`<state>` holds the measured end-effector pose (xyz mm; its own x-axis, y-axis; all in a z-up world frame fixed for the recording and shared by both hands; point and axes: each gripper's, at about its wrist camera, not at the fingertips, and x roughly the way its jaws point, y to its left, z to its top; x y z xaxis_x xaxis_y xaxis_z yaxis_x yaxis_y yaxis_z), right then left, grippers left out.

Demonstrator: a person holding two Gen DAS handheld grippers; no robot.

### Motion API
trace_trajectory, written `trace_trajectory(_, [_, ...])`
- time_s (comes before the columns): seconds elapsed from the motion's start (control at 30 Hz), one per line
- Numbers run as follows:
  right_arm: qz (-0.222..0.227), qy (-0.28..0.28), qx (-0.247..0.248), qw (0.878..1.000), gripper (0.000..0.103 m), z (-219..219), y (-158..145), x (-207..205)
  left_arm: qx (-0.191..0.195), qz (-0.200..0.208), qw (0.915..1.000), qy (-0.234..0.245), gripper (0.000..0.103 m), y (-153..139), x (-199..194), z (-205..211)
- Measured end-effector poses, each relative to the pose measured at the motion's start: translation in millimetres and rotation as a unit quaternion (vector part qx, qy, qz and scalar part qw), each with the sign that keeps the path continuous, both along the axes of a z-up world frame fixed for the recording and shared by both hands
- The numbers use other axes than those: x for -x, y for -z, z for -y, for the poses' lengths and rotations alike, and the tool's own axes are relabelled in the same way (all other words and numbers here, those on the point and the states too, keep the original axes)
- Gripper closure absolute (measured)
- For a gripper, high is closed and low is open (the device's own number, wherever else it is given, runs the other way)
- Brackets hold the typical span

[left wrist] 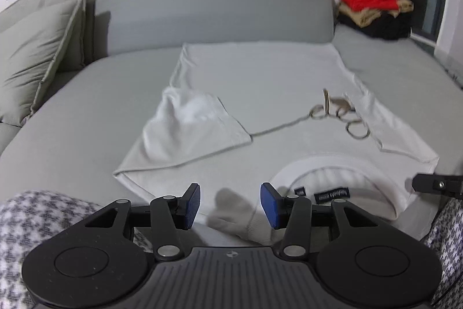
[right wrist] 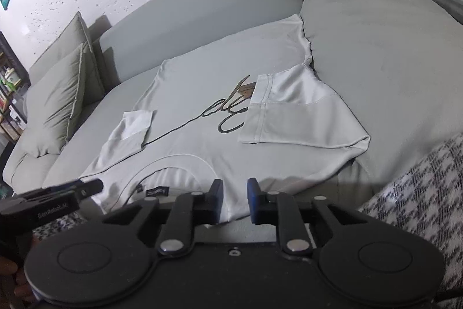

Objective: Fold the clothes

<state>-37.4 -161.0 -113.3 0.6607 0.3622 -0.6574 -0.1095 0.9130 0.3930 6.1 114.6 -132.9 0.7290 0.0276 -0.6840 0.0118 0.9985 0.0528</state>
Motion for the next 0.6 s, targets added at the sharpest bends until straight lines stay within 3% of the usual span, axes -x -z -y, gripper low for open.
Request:
trace_trajectory(0.17, [0.013,-0.014,0.029,0.999,0.085,-17,1,-6,-0.032,-0.034,0.9989,0.008,0.056,10,-8,12])
trace_trajectory(0.37, [-0.024,-0.029,0.06,0.997,0.084,-28,14,-13,-0.019,-0.053,0.9984,-0.008,0.052,14,-12,6])
trace_trajectory(0.6, [-0.032,-0.033,0.048,0.998,0.078,-24,14,-11,-0.015,-0.057,0.9982,-0.014,0.048,15,-12,5])
